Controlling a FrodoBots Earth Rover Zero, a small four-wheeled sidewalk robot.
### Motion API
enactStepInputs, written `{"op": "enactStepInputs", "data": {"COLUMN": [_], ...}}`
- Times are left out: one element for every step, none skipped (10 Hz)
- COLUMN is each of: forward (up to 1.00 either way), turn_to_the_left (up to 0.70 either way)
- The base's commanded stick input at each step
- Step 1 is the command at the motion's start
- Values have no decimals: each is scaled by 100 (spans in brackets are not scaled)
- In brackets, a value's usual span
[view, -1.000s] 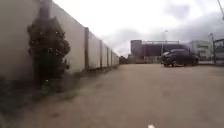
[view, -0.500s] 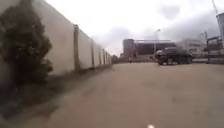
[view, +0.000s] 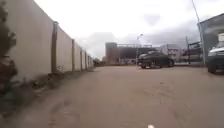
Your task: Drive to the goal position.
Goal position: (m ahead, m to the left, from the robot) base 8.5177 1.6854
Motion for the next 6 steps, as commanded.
{"op": "enactStepInputs", "data": {"forward": [100, 100, 100, 100, 100, 100], "turn_to_the_left": [0, 0, 11, 26, 27, 21]}}
